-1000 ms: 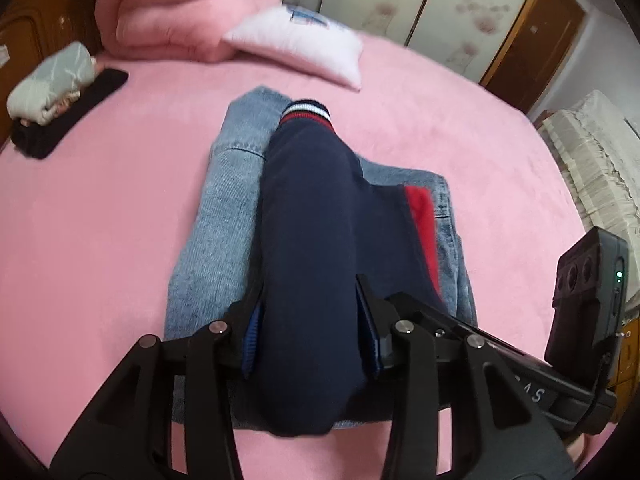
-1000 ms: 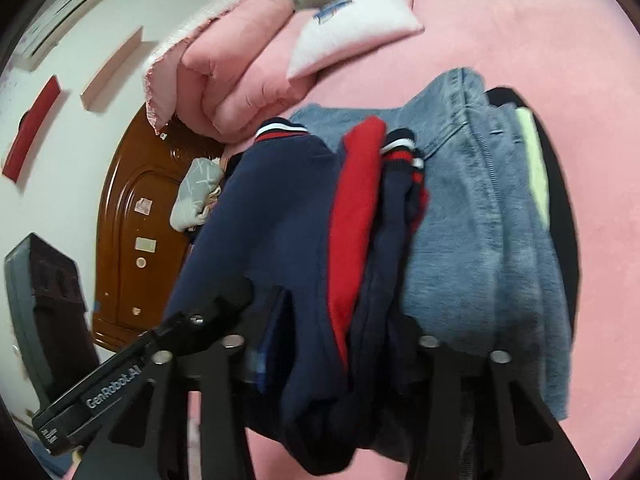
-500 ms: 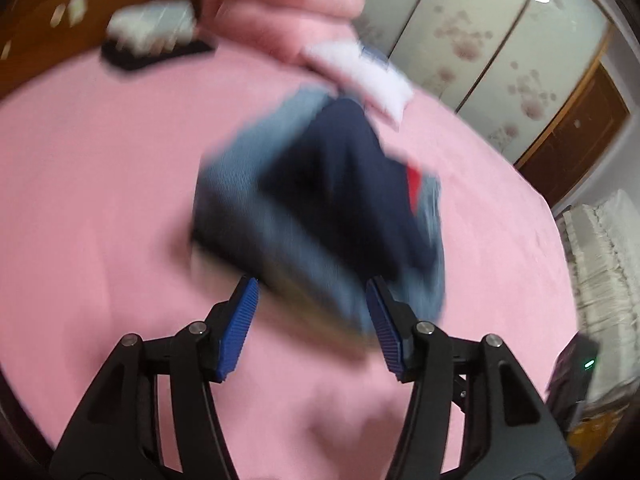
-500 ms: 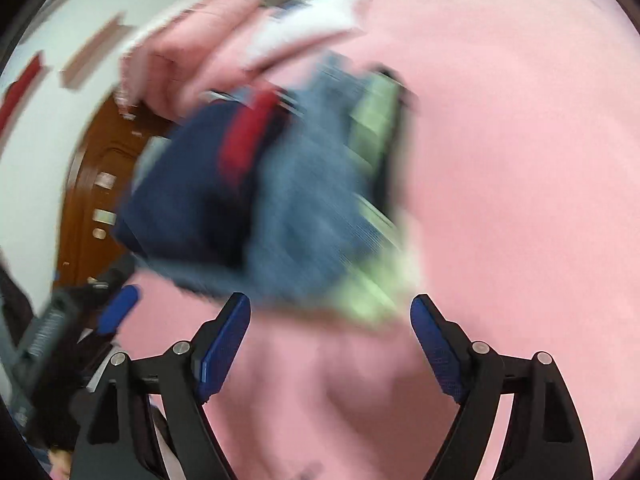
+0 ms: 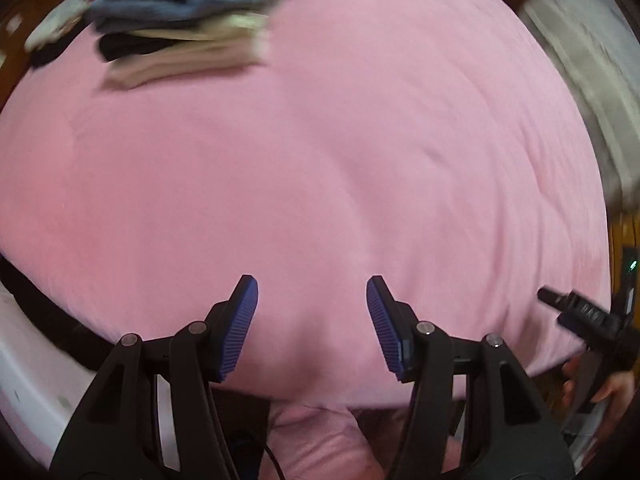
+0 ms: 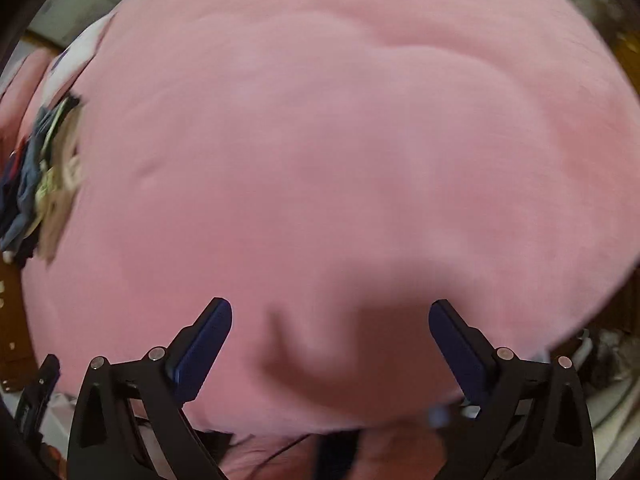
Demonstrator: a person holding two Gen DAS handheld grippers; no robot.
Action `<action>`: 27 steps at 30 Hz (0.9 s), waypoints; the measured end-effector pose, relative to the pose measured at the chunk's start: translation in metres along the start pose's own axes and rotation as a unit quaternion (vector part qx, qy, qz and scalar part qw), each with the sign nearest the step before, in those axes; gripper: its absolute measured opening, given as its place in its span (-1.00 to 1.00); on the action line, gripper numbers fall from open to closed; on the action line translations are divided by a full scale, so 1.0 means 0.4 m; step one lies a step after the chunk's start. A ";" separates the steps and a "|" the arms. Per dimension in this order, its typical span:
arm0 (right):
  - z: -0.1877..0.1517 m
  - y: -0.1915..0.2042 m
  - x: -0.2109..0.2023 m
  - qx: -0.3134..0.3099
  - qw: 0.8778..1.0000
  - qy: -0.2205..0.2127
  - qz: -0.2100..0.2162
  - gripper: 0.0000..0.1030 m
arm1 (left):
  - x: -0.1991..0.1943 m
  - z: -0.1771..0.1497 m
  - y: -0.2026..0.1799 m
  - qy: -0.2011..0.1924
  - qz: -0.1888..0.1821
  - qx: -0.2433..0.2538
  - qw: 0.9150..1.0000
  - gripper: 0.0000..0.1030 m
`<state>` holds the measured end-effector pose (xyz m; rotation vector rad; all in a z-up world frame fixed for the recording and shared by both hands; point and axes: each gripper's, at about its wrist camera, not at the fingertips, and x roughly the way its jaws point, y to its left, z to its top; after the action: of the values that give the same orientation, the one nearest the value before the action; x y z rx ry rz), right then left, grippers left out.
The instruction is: Fold large clothes
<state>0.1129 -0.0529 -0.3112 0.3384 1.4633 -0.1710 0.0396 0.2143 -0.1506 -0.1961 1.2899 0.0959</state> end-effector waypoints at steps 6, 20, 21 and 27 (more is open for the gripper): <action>-0.045 -0.202 -0.188 -0.053 0.997 -0.030 -0.043 0.98 | -0.113 -0.094 -0.242 -0.036 -0.007 -0.018 0.999 0.04; -0.075 -0.231 -0.800 -0.112 0.987 -0.107 0.047 0.99 | -0.570 -0.075 -0.462 -0.152 -0.042 0.048 0.986 0.39; -0.084 -0.228 -0.823 -0.113 0.986 -0.112 0.048 0.99 | -0.582 -0.087 -0.464 -0.156 -0.037 0.046 0.986 0.41; -0.245 -0.198 -0.920 -0.124 0.978 -0.163 0.043 0.99 | -0.591 -0.223 -0.465 -0.160 0.033 0.038 0.986 0.43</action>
<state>-0.0437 -0.1289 0.0368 0.1600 1.1273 0.0260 -0.0763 0.0237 0.0697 -0.0679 0.9780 0.1293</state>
